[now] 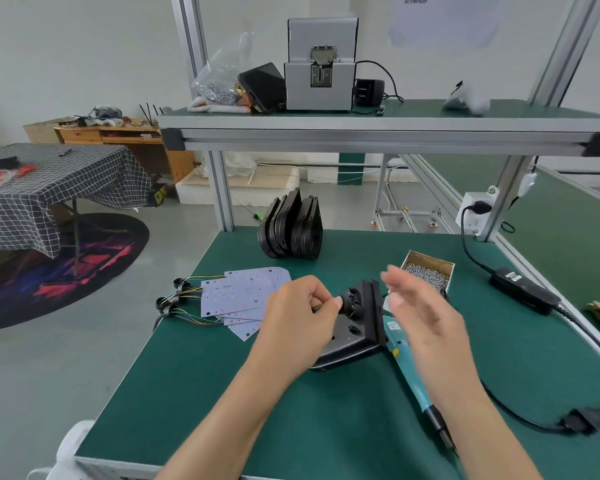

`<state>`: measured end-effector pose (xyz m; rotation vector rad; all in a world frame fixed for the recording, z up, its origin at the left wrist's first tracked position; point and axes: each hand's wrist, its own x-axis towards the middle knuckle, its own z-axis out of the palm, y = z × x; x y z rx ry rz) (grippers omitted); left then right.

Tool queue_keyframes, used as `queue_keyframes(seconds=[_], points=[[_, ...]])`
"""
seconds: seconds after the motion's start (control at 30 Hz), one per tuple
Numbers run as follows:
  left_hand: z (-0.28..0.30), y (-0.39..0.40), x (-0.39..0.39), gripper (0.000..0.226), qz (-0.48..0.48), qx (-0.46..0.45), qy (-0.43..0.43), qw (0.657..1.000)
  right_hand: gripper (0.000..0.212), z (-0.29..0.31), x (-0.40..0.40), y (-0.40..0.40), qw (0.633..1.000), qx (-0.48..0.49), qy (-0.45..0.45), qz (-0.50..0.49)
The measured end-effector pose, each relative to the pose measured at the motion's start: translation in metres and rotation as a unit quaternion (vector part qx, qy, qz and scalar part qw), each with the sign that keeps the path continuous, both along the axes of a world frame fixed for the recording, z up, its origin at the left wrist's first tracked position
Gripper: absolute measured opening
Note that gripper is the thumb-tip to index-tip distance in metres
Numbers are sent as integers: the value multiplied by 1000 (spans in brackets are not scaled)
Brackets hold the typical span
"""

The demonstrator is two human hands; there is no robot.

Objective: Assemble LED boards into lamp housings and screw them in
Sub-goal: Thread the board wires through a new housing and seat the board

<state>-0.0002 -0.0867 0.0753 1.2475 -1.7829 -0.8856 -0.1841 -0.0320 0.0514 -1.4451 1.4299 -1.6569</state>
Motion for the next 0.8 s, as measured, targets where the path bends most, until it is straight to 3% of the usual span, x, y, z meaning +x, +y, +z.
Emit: queue_keyframes(seconds=[0.07, 0.13, 0.33, 0.53, 0.8], points=[[1, 1, -5, 22, -12, -20, -34, 999, 43, 7, 12, -2, 978, -19, 206, 35], [1, 0, -7, 19, -17, -26, -49, 998, 38, 11, 20, -8, 958, 7, 280, 53], [3, 0, -1, 22, -42, -15, -67, 997, 27, 3, 21, -7, 973, 28, 226, 47], [6, 5, -8, 18, -64, -112, -108, 986, 6, 3, 29, -11, 986, 42, 163, 0], [8, 9, -11, 16, -49, -166, -112, 979, 16, 0, 36, -10, 988, 55, 144, -18]])
